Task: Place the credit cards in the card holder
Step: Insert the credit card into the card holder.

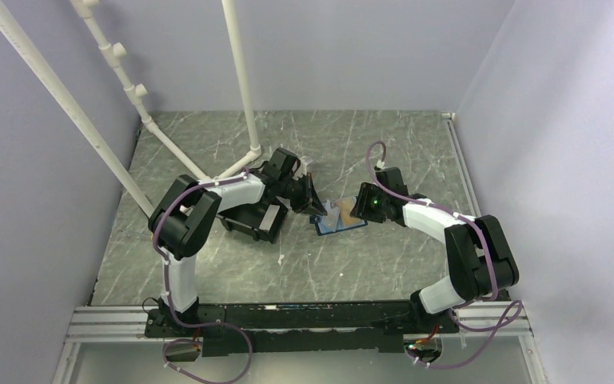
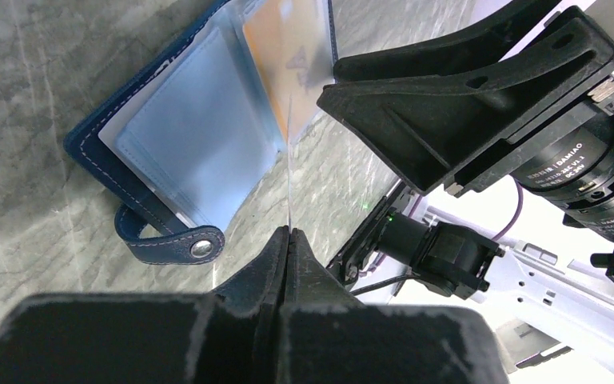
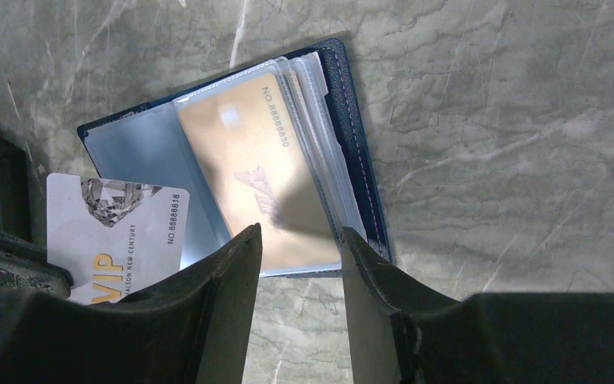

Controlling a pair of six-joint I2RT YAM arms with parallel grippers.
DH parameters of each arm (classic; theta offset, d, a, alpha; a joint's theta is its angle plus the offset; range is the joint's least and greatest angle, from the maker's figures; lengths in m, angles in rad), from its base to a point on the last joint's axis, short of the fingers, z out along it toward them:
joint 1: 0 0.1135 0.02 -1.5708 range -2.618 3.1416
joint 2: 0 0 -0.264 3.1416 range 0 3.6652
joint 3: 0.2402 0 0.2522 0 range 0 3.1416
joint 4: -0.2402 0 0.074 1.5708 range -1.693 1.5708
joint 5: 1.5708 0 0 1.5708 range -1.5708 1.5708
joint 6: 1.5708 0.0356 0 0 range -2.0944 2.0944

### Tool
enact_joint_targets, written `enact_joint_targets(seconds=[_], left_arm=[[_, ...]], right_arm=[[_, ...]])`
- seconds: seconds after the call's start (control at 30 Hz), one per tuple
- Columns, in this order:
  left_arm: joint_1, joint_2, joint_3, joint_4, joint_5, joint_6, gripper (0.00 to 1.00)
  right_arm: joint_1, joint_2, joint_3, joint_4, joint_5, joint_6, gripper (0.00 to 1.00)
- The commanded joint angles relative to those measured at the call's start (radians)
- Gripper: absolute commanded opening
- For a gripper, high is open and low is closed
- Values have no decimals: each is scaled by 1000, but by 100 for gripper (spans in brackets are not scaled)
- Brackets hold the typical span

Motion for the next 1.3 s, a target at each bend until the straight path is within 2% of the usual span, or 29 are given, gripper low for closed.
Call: enact_joint_targets(seconds=[0.0, 0.8, 1.1, 1.27], left_arm=[[-7, -2, -8, 13, 2, -6, 0], [-6, 57, 5, 30, 3, -12, 0], [-7, -28, 0, -14, -27, 4, 0], [-7, -21, -7, 40, 8, -34, 0]], right_arm=[[2, 30, -28, -25, -3, -20, 44], [2, 25, -32, -24, -4, -19, 45], [3, 27, -32, -23, -4, -21, 44], [3, 30, -30, -26, -4, -21, 44]])
